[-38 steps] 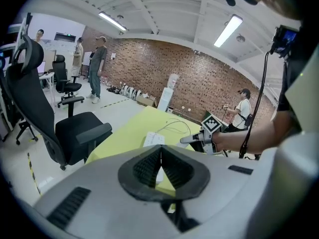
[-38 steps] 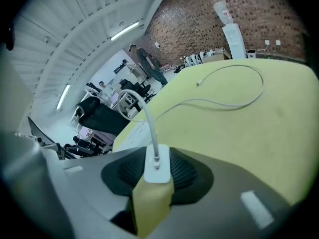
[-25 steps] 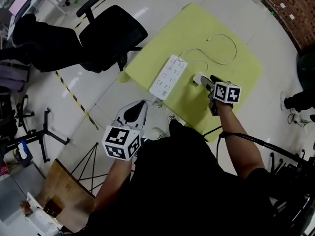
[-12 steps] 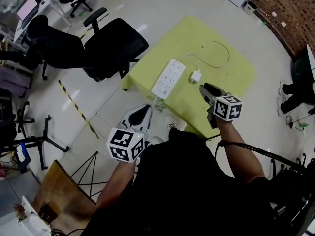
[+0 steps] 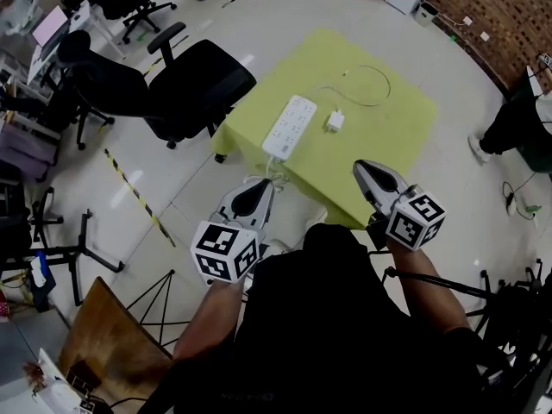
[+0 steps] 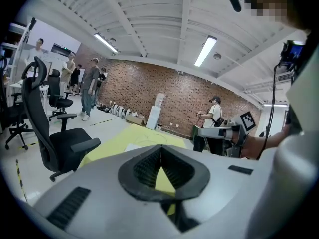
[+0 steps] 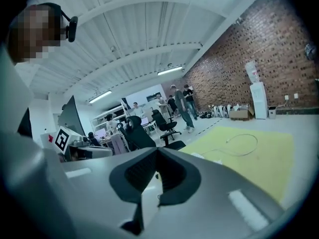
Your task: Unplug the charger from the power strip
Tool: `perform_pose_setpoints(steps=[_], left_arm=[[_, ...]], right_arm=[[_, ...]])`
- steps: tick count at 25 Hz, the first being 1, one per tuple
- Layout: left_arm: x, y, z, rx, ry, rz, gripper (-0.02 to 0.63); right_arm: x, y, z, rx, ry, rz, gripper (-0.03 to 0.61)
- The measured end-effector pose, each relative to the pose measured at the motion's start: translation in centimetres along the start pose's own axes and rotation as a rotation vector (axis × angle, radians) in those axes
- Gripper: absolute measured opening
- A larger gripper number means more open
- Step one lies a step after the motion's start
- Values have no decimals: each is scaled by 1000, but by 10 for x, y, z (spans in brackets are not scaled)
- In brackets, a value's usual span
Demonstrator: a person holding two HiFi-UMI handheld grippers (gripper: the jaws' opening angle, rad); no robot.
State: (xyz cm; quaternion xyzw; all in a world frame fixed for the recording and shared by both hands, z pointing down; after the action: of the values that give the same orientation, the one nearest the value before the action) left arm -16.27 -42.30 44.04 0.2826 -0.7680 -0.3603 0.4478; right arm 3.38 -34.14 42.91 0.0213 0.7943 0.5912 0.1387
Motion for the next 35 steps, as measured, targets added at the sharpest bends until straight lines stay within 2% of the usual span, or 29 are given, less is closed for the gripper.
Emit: perform_pose_setpoints(steps=[6,10,14,21,29,35], left_arm=[[-26,11,20,-32,-42,-18,8],[-45,15,24,-68,-85,5,8],[-82,27,20,-87,-86,5,8],[-135,64,13,-70,-102,9,8],[-163,82,12,-91,-147,13,8],[-175,96,8,-67,-156,20,8]], right_arm=[[1,9,31,21,2,47,2],[3,1,50,20,-44,78,2],[3,-4,82,19,-94,115,2],[-6,25,129,61,-141,99,2],[-11,44,156,66,-190,94,0],[-13,46,160,54,-210,88,1]])
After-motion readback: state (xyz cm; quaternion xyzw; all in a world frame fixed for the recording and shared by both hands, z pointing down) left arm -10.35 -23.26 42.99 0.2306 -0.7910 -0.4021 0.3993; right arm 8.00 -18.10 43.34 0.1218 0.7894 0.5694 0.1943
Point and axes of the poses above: the fingertips, and each gripper's own axes: z backward along the fingers, x to its left, y out of its underside, the point moved 3 cm from there along z, backward along the fingers, and after that the axes turned 12 degrees about z, right-handed, at the moved point
